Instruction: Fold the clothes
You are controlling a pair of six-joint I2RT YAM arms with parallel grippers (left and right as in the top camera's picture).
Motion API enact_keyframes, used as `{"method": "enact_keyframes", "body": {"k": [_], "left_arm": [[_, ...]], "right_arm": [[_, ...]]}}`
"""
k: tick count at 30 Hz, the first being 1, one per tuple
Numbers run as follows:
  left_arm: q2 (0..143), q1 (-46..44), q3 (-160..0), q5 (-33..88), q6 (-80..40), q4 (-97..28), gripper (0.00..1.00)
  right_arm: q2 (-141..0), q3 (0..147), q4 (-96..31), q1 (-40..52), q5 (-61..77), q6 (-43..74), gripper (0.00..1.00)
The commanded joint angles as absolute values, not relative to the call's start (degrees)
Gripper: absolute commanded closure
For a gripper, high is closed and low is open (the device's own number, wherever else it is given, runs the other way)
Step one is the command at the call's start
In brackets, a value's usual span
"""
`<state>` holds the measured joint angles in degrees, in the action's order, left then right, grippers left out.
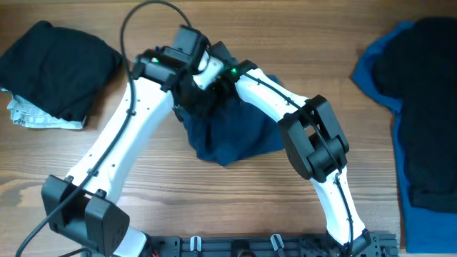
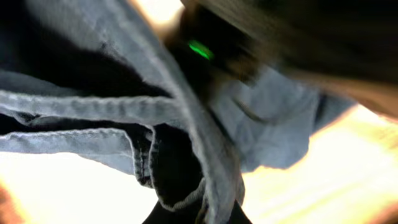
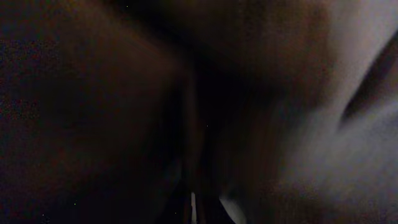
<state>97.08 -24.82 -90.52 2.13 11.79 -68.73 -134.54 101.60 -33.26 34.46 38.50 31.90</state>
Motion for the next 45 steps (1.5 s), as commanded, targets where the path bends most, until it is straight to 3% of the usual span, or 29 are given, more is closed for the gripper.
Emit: {"method": "enact_keyframes", "body": {"k": [1, 8, 14, 18, 21, 25, 33, 38, 45], "left_arm": [[96.1, -29.8, -91.6, 6.5, 9.8, -72.7, 0.96], [96.1, -34.7, -91.2, 6.6, 9.8, -74.5, 0.96], [96.1, -34.6, -91.2, 6.5, 9.9, -75.3, 0.96], [96.1, -34.6, -91.2, 6.6, 9.9, -75.3, 0.96], [96.1, -34.6, -91.2, 6.5, 9.9, -75.2, 0.96], [96.3, -34.7, -91.2, 6.6, 10.1, -72.8, 0.96], [96.4, -34.7, -91.2, 6.6, 10.3, -69.9, 0.96], [96.4, -35.7, -91.2, 9.6, 13.3, -68.2, 0.96], [100.3, -39.7, -91.2, 9.6, 13.3, -61.4, 0.96]], "right_arm": [[-133.7, 101.6, -31.1, 34.5, 39.9, 33.1, 0.96], [-133.6, 101.7, -27.0, 33.7, 39.5, 32.2, 0.96], [-130.5, 104.0, -27.7, 24.5, 44.0, 27.9, 0.96], [-125.5, 103.9, -40.5, 17.5, 40.3, 20.5, 0.96], [-125.0, 103.7, -54.2, 14.7, 29.8, 12.9, 0.96], [-125.2, 99.7, -62.0, 14.2, 14.4, 11.1, 0.96], [-125.2, 89.6, -59.5, 13.6, 11.8, 13.6, 0.95], [-125.2, 81.3, -52.8, 13.6, 19.1, 14.0, 0.96], [-125.2, 80.6, -52.9, 13.6, 19.4, 13.9, 0.96]]}}
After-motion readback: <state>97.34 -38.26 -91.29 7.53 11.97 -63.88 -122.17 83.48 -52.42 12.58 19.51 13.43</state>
